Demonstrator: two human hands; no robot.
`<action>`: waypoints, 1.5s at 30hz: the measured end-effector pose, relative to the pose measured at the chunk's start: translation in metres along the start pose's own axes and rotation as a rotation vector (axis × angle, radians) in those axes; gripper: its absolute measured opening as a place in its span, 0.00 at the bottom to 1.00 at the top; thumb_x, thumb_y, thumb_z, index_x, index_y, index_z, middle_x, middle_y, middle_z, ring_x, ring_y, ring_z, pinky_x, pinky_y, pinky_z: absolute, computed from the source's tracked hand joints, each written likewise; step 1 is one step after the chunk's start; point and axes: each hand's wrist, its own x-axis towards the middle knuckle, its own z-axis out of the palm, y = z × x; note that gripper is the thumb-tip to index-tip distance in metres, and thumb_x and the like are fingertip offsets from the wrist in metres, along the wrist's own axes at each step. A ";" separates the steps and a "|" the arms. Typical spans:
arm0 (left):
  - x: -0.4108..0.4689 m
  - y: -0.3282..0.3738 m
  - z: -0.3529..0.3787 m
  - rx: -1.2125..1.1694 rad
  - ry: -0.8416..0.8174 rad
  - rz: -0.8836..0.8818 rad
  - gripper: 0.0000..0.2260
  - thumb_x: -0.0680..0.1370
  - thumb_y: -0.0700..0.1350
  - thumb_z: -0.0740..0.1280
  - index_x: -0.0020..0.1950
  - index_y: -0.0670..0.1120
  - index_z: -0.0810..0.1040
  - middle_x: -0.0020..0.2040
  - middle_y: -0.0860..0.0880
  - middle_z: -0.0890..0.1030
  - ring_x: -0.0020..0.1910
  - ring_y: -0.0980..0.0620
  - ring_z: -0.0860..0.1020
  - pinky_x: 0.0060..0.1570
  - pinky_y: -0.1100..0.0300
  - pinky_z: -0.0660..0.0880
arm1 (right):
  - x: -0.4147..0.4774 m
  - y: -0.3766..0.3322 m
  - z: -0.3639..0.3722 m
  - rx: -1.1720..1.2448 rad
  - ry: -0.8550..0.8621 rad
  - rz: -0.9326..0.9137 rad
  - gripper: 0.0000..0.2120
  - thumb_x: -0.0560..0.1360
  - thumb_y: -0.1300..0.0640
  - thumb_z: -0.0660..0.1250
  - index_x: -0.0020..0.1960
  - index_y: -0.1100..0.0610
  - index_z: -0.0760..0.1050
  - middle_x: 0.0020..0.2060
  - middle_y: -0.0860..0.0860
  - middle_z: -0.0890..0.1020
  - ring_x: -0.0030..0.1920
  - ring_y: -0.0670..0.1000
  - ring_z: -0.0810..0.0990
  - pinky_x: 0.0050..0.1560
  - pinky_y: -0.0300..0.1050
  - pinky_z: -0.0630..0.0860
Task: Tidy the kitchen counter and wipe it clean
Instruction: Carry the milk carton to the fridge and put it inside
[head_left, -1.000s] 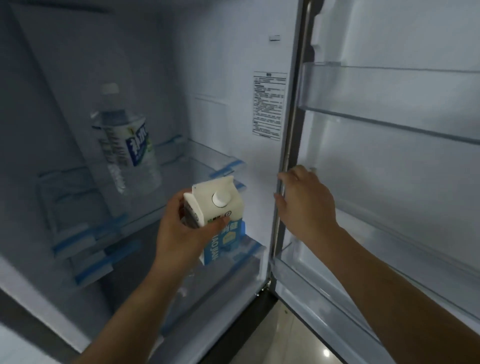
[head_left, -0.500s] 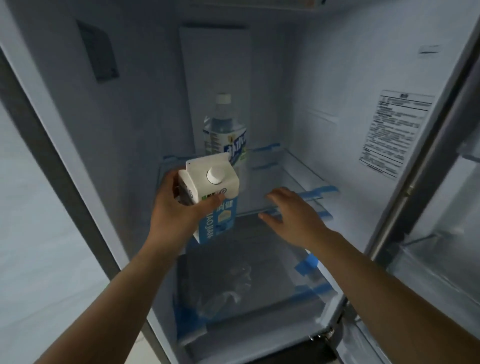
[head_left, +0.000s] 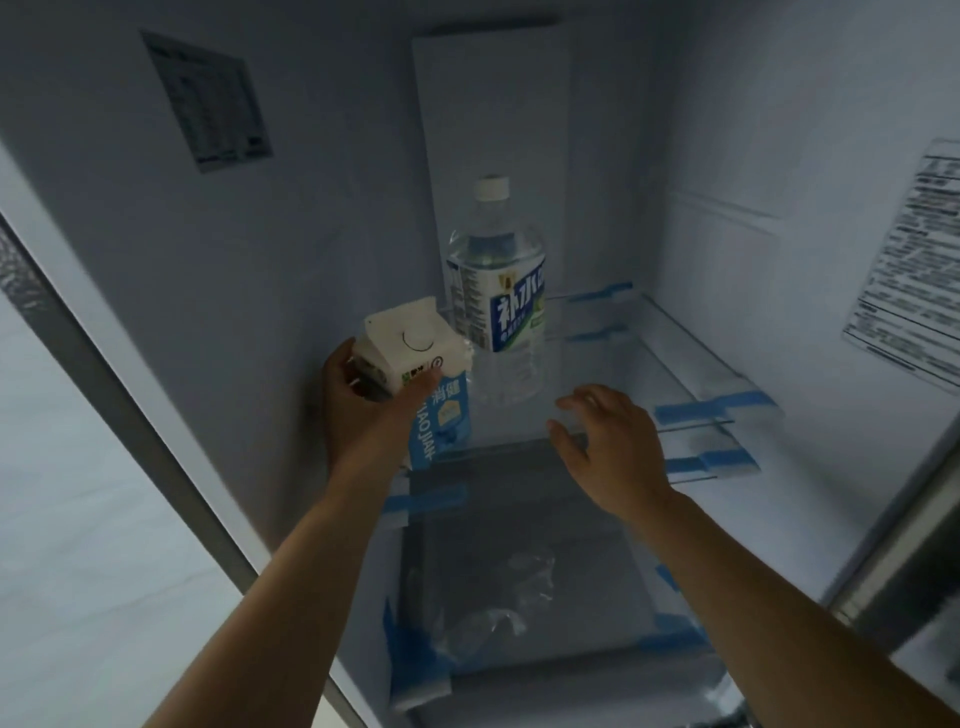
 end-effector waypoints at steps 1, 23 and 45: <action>0.002 -0.002 0.002 0.003 -0.001 0.006 0.34 0.63 0.42 0.78 0.67 0.48 0.69 0.61 0.49 0.77 0.56 0.53 0.78 0.53 0.55 0.78 | 0.000 0.000 0.000 0.005 0.006 -0.001 0.22 0.73 0.44 0.56 0.52 0.58 0.80 0.49 0.56 0.81 0.51 0.59 0.79 0.46 0.50 0.74; 0.035 -0.014 0.014 0.048 -0.122 0.099 0.25 0.72 0.45 0.71 0.68 0.54 0.70 0.61 0.51 0.78 0.60 0.54 0.76 0.56 0.50 0.77 | -0.002 0.002 0.003 -0.013 0.062 -0.012 0.19 0.73 0.44 0.57 0.53 0.55 0.79 0.52 0.53 0.80 0.53 0.56 0.79 0.49 0.47 0.71; -0.007 -0.026 -0.007 0.214 -0.239 0.301 0.22 0.72 0.45 0.69 0.64 0.55 0.69 0.60 0.54 0.74 0.58 0.53 0.75 0.57 0.49 0.76 | -0.037 -0.024 -0.032 -0.118 0.013 0.195 0.27 0.74 0.40 0.52 0.57 0.58 0.76 0.55 0.57 0.80 0.56 0.59 0.77 0.53 0.54 0.75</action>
